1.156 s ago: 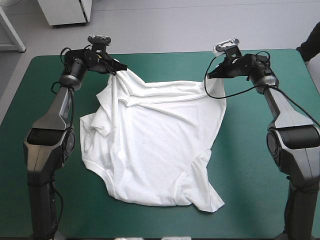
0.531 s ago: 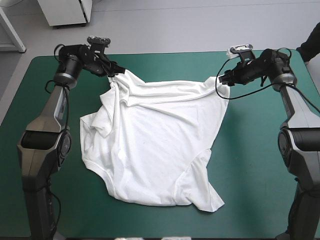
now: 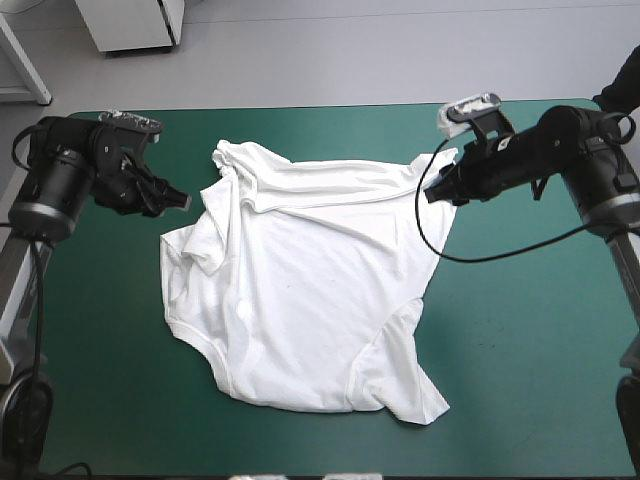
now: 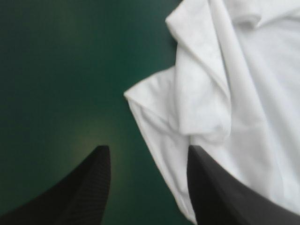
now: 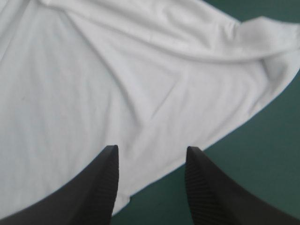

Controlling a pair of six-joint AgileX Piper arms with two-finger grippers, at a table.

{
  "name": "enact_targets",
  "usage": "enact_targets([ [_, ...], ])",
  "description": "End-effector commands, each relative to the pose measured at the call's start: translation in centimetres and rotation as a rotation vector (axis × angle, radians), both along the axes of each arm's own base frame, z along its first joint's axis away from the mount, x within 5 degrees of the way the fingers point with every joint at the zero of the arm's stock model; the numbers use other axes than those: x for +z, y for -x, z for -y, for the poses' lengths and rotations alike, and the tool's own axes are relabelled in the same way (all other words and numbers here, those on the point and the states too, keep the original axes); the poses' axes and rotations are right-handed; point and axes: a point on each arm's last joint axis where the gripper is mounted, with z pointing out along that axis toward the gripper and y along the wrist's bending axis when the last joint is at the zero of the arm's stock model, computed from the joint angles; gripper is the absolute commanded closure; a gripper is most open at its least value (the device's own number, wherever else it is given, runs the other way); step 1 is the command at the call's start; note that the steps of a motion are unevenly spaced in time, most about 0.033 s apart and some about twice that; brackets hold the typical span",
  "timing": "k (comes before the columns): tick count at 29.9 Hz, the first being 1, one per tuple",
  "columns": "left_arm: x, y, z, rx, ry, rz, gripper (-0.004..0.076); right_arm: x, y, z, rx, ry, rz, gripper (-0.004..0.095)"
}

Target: Fold the cloth

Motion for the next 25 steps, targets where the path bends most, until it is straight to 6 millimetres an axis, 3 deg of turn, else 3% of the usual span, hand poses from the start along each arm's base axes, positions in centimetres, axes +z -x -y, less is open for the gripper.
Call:
enact_targets([
  [1,0.8,3.8,-0.6,0.021,-0.008,0.023,0.0349,1.4,3.8,0.3,0.004,-0.008,0.025,0.0485],
  [5,-2.0,5.4,-0.8,0.020,-0.013,-0.055,0.0349,1.0,6.4,0.7,-0.008,-0.015,0.025,0.0484],
  [9,-5.0,5.9,-0.8,0.016,-0.022,-0.126,0.0349,0.9,8.4,1.1,-0.026,-0.021,0.027,0.0484],
  [16,-9.4,5.0,-0.6,0.011,-0.026,-0.235,0.0349,0.7,8.7,1.1,-0.027,-0.022,0.026,0.0484],
  [25,-13.2,2.6,0.4,0.001,0.042,-0.314,0.0349,0.7,8.7,1.1,-0.028,-0.023,0.028,0.0485],
])
